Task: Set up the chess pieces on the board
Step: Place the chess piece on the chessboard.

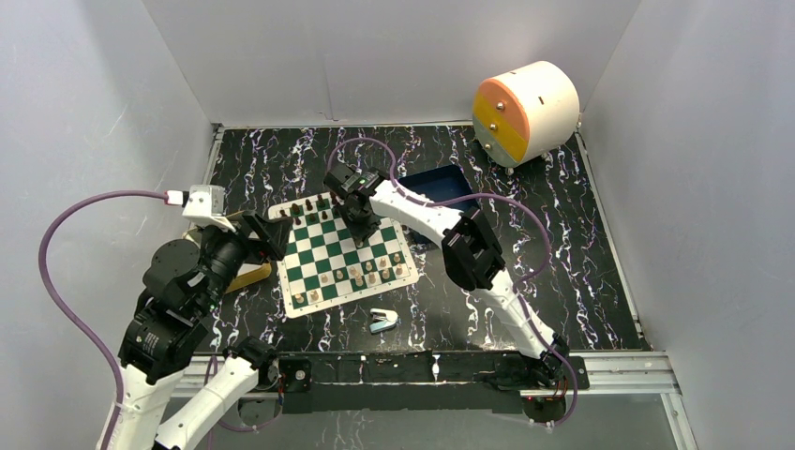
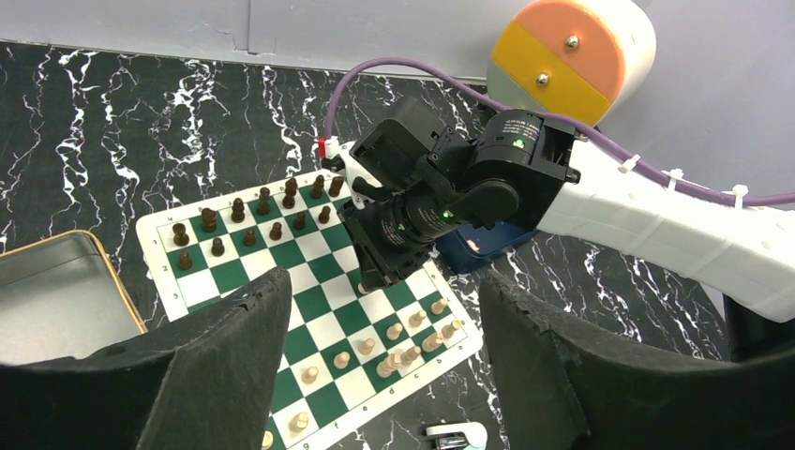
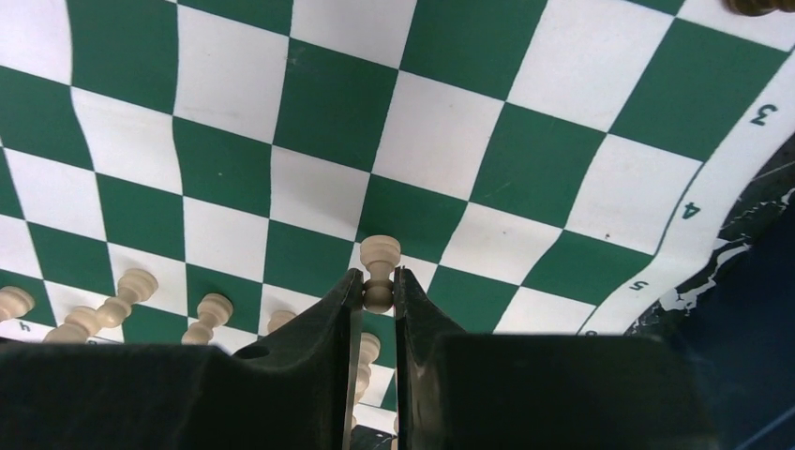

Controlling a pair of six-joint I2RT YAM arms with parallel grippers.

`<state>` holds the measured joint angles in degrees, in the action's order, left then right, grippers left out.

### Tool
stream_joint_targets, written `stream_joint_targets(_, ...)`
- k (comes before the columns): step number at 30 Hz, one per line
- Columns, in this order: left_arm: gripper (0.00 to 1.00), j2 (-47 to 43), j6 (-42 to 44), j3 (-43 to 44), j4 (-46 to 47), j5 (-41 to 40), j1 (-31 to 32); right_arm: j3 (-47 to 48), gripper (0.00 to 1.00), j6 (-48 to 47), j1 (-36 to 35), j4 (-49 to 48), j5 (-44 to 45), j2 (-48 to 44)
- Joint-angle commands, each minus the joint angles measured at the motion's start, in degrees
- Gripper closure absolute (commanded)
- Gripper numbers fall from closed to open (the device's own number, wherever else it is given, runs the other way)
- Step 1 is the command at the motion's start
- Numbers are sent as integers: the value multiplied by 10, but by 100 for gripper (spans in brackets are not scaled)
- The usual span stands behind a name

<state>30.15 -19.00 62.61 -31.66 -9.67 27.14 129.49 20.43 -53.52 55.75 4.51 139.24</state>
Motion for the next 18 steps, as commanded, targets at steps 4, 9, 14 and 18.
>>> stream_joint_targets(4, 30, 1, 16, -9, 5, -8, 2, 11, 74, -7, 2, 17, -3, 18)
stream_joint_targets(9, 31, 3, 20, -19, 5, -9, 2, 18, 70, -7, 7, 16, -10, 20)
stream_joint_targets(14, 31, 11, 27, -30, 5, -11, 2, 28, 61, -7, 10, 8, -21, 9)
stream_joint_targets(18, 31, 22, 33, -47, 4, -18, 2, 20, 59, -7, 14, -4, -25, -21)
